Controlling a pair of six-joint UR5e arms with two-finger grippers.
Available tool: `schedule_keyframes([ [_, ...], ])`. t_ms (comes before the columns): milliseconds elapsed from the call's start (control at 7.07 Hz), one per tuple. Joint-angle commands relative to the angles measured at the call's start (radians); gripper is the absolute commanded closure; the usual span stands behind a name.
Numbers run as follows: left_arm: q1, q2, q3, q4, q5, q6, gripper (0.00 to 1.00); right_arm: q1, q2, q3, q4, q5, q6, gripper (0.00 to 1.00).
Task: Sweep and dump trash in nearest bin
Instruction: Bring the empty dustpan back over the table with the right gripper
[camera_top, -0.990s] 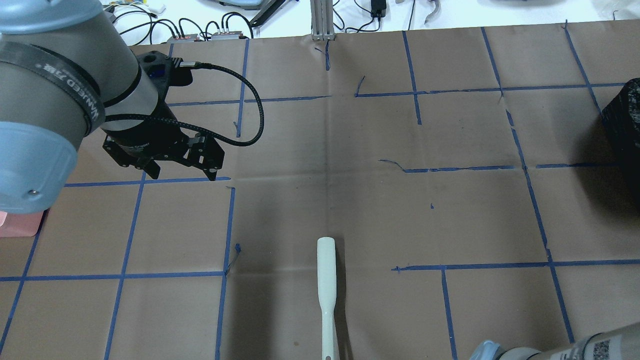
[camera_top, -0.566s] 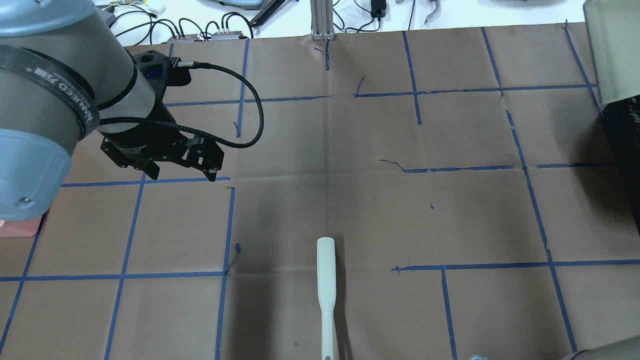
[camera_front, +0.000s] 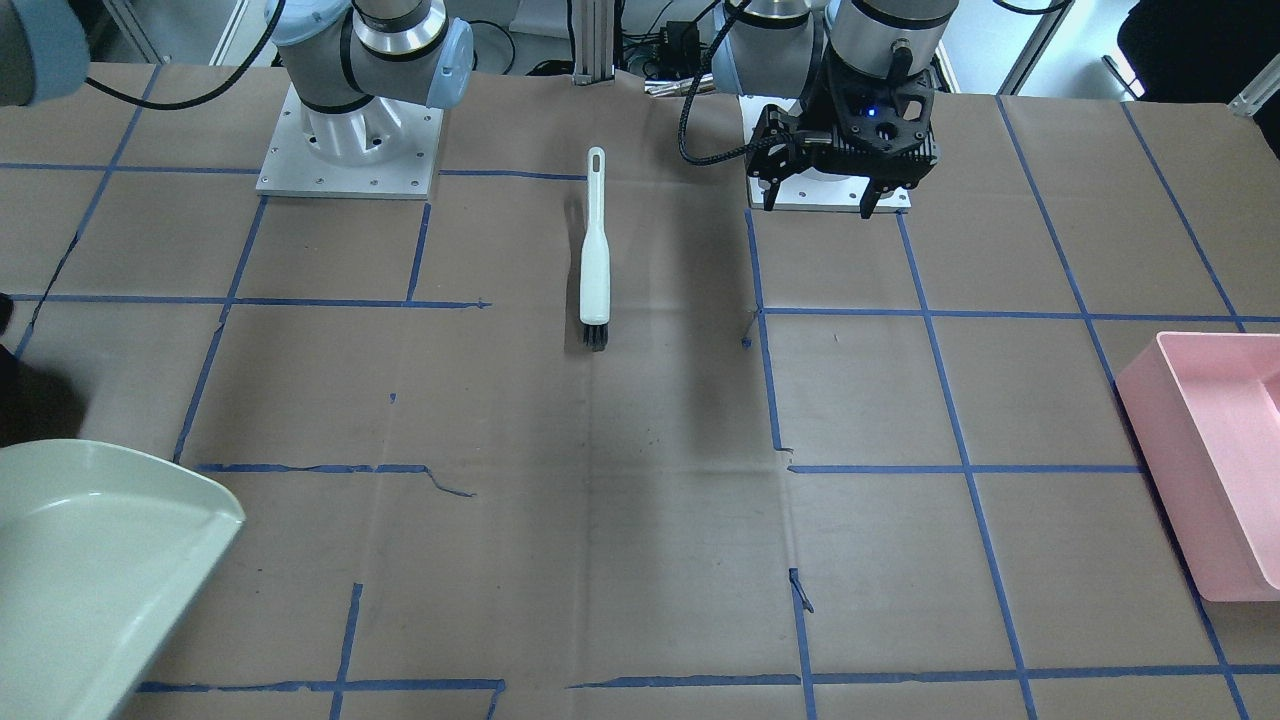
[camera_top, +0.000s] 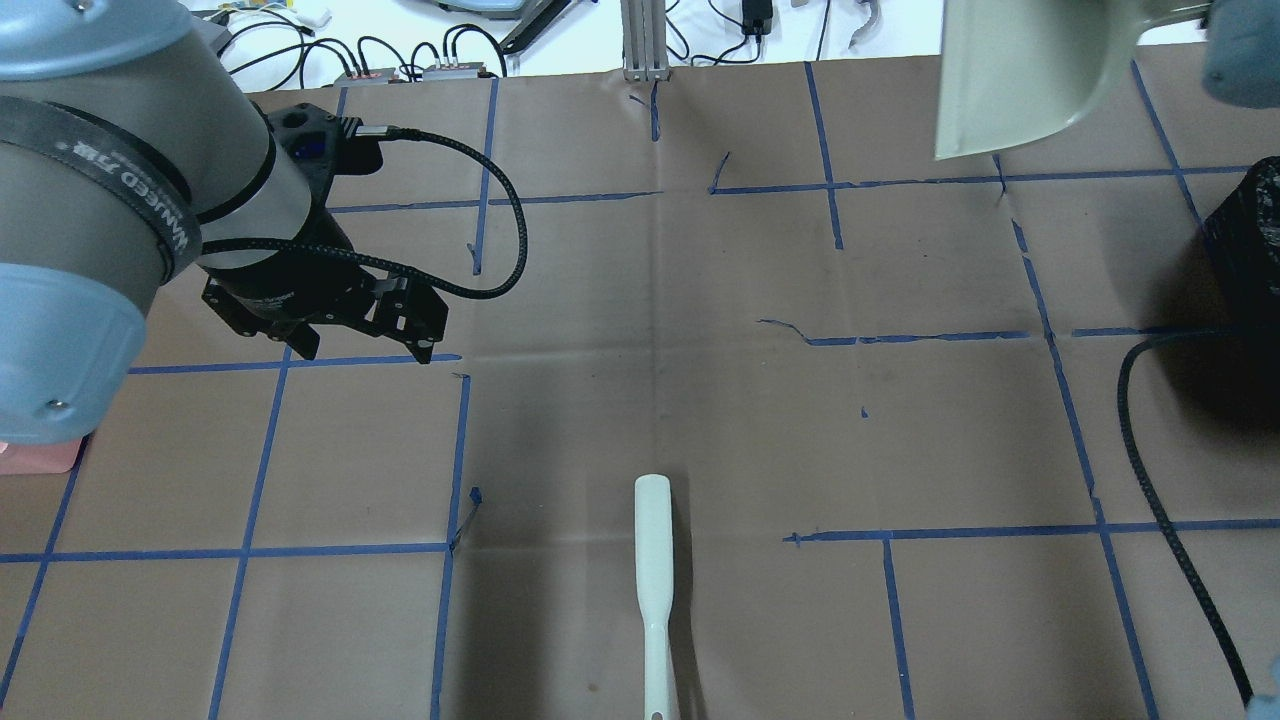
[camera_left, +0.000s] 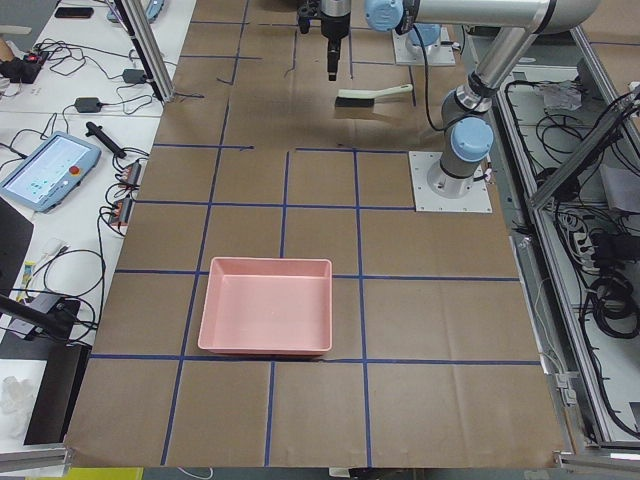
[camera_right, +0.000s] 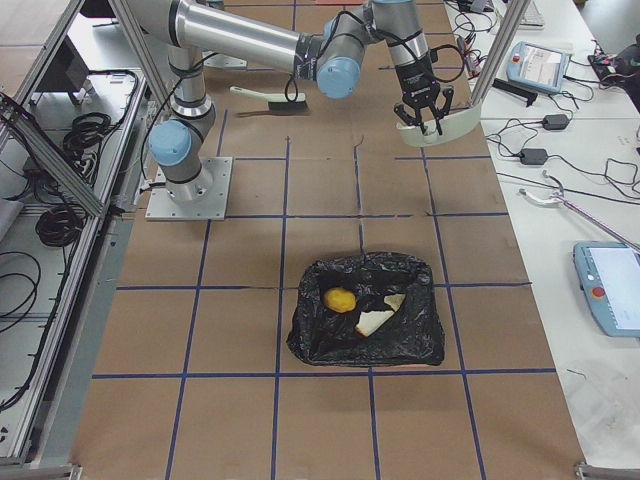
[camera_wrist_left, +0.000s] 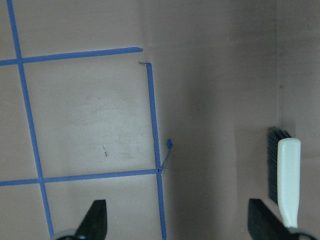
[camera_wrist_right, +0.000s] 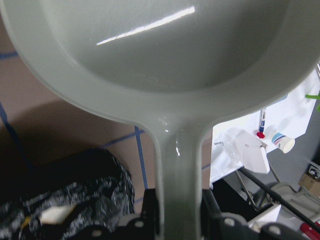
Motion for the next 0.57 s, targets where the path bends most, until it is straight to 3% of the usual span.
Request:
schedule_keyframes([
  [0,0.001,0.002,0.0,0.043,-0.003,-0.004,0.01,0.158,0.002,0.049,0.005,0.035,0.385,1.0],
  [424,0.002,0.045,-0.003,0.035,-0.006,-0.019,0.01,0.336,0.054,0.055,0.046,0.036,0.916,1.0],
])
